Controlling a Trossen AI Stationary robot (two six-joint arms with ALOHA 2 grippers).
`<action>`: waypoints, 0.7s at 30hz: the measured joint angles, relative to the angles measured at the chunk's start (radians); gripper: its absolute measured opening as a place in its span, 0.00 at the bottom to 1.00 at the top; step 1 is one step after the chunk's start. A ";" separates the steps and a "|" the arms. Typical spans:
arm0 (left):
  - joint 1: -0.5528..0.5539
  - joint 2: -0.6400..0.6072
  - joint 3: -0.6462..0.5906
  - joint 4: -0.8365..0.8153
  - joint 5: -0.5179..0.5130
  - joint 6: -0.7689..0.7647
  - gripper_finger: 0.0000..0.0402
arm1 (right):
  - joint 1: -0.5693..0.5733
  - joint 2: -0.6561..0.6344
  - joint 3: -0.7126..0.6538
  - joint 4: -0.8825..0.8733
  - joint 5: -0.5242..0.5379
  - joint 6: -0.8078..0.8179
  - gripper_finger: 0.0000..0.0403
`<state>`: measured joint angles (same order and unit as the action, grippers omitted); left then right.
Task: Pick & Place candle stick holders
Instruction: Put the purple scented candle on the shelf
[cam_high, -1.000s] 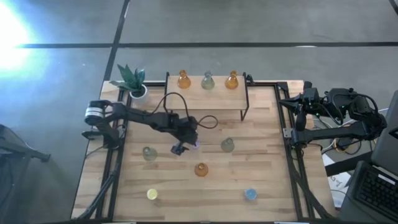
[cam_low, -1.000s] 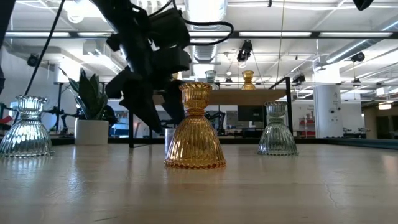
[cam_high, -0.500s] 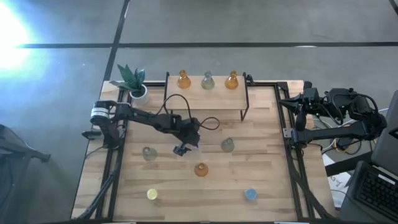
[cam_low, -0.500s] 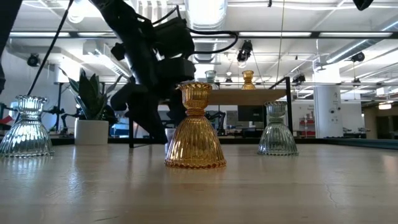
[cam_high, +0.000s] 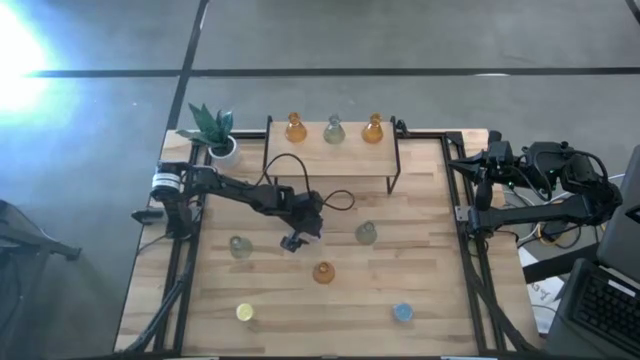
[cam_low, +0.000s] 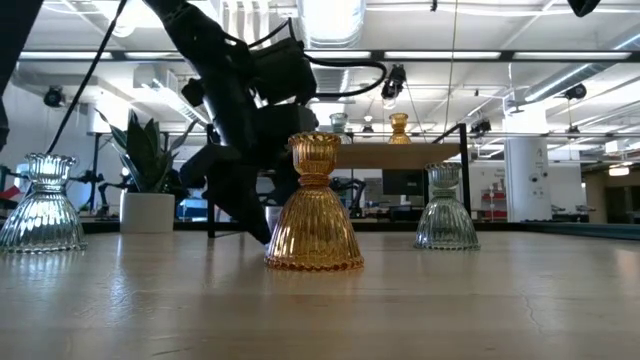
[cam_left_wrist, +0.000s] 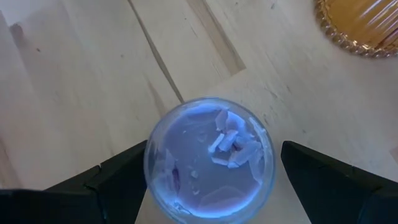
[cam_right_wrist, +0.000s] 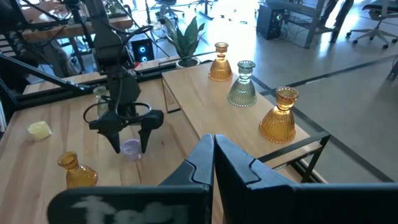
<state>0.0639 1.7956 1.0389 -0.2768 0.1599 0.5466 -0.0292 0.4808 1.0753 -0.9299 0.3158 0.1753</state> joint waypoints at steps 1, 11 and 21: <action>0.000 0.001 0.000 0.000 0.000 -0.002 0.88 | 0.000 0.000 0.000 0.000 0.000 0.000 0.02; 0.000 0.002 -0.002 0.026 0.001 -0.002 0.88 | 0.000 0.000 0.000 0.000 0.000 0.000 0.02; 0.000 0.002 -0.012 0.043 0.000 -0.004 0.74 | 0.000 0.000 0.000 0.000 0.000 0.000 0.02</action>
<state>0.0639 1.7981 1.0267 -0.2338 0.1604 0.5425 -0.0288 0.4809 1.0752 -0.9302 0.3160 0.1753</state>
